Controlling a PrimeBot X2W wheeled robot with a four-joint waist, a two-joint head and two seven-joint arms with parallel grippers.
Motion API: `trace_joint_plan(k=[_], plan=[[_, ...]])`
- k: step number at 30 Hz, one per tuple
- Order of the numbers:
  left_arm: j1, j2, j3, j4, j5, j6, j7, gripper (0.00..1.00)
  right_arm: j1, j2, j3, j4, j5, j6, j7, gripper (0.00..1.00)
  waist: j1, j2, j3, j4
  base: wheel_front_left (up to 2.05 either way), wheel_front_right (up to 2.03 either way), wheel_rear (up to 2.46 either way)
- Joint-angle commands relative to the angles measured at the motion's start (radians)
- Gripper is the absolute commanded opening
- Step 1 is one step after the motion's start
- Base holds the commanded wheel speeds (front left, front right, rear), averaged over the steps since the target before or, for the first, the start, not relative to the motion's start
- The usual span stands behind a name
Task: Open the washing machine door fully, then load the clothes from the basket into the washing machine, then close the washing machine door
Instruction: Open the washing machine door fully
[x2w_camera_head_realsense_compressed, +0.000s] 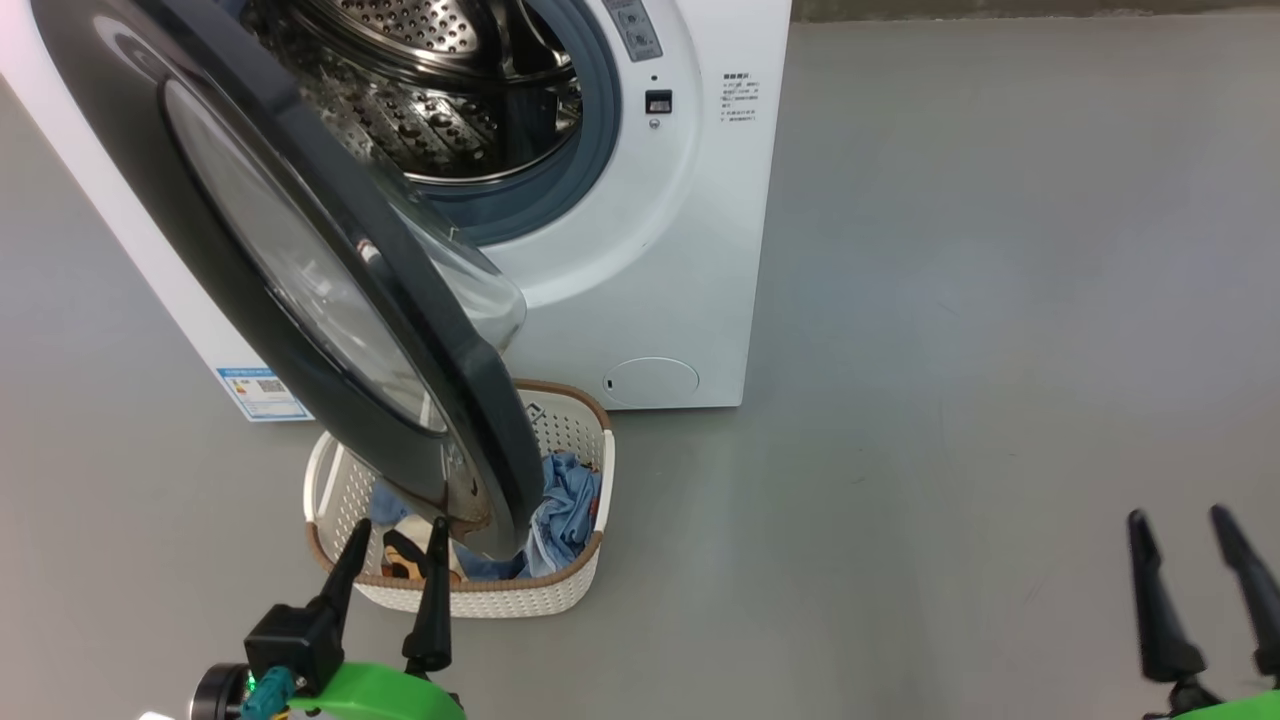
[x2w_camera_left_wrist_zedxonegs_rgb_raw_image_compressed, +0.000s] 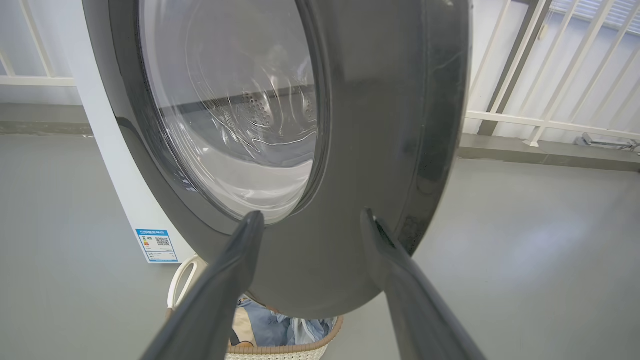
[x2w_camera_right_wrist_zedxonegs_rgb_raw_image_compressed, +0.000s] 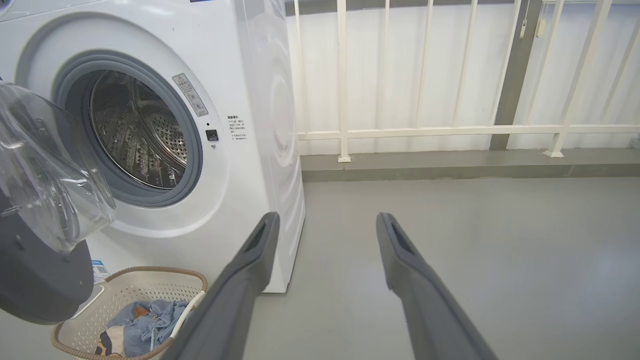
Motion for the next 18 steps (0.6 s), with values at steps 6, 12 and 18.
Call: trace_joint_plan(k=[6,12,18], plan=[[-0.007,0.016,0.040,-0.007,0.009,-0.004,-0.008,1.00,0.010,0.016,0.053,0.030,-0.060,0.002,-0.008,1.00,0.0000,0.0000,-0.011,-0.002,0.00,0.00,0.00],[-0.003,0.016,0.041,-0.003,0.009,-0.004,-0.008,1.00,0.012,0.018,0.074,0.088,-0.070,0.002,-0.023,1.00,0.0000,0.0000,-0.018,-0.003,0.00,0.00,0.00],[0.000,0.016,0.041,0.000,0.008,-0.002,-0.008,1.00,0.010,0.020,0.086,0.118,-0.072,0.002,-0.032,1.00,0.0000,0.0000,-0.025,-0.004,0.00,0.00,0.00]])
